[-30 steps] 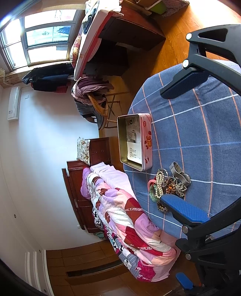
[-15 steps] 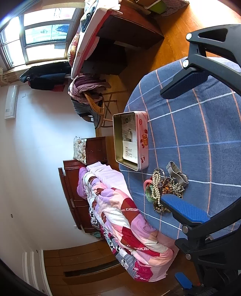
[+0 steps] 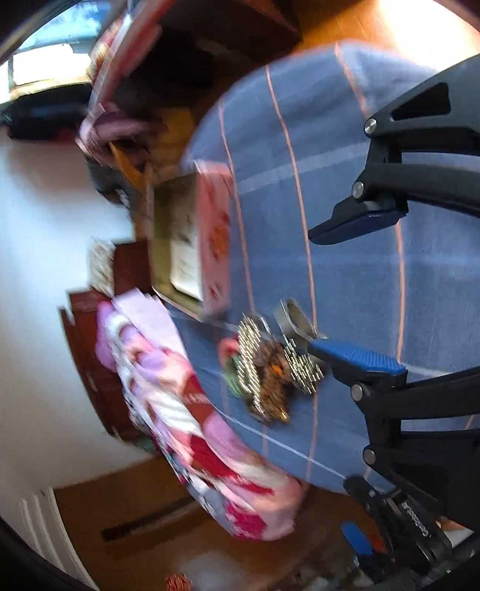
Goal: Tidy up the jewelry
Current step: 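Grasp the brown wooden bead strand with the left tool while the right tool grasps the silver mesh watch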
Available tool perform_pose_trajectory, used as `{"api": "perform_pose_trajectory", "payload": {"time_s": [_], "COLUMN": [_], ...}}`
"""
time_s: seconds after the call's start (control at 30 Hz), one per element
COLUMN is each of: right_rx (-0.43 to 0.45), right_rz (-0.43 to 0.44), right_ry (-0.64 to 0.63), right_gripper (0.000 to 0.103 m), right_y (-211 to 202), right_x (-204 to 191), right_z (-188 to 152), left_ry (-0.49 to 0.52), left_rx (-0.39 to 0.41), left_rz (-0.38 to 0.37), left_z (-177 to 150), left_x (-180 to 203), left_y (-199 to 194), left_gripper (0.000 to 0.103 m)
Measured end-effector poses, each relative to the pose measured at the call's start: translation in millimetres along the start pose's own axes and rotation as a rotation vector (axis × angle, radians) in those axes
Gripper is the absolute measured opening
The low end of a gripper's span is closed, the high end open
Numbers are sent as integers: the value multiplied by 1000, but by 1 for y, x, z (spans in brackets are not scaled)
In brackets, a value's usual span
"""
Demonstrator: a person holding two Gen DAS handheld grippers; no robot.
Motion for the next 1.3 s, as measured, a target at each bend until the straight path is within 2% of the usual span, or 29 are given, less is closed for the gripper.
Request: {"api": "perform_pose_trajectory", "payload": {"time_s": [0.2, 0.37, 0.4, 0.47, 0.5, 0.6, 0.73, 0.83, 0.97, 1.03, 1.13, 1.2, 1.23, 1.27, 1.3], "right_rx": [-102, -171, -151, -163, -165, -152, -92, -75, -55, -58, -57, -57, -59, -61, -62], "right_rz": [77, 54, 46, 42, 51, 40, 77, 84, 120, 128, 126, 128, 128, 129, 132], "right_ry": [44, 28, 12, -24, -48, -67, -24, -20, 16, 24, 21, 21, 27, 35, 40], "right_gripper": [54, 54, 51, 20, 14, 11, 11, 11, 12, 12, 12, 12, 12, 12, 12], "right_y": [65, 109, 110, 115, 117, 110, 89, 81, 74, 72, 69, 68, 66, 65, 64], "right_x": [-15, -26, -29, -31, -32, -24, -3, 5, 13, 17, 18, 18, 18, 19, 20], "right_z": [7, 11, 13, 15, 15, 18, 26, 27, 28, 27, 28, 27, 27, 26, 26], "left_ry": [4, 20, 26, 40, 43, 37, -11, -18, -4, -39, -91, -117, -137, -153, -171], "left_rx": [20, 53, 56, 45, 40, 29, -15, -44, -109, -151, -146, -129, -119, -114, -113], "left_rz": [-47, -80, -89, -110, -121, -162, -231, -246, -212, -221, -228, -251, -291, -335, -372], "left_z": [16, 40, 45, 53, 56, 62, 66, 67, 67, 68, 71, 71, 71, 70, 71], "left_x": [-3, -4, -3, 0, 2, 7, 18, 37, 61, 67, 67, 66, 64, 63, 63], "left_y": [13, 25, 29, 39, 43, 51, 63, 72, 91, 101, 102, 104, 105, 107, 108], "left_gripper": [85, 86, 86, 86, 86, 86, 86, 84, 70, 69, 66, 53, 42, 27, 26]}}
Point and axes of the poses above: each gripper's, at about its wrist camera, not at the fingertips, and y roughly the way its jaws point, x to its right, z to its top, the point moved 3 cm from there along y, roughly the way its jaws point, and after that the axes turned 1 degree about -x, right-handed, at the moved point
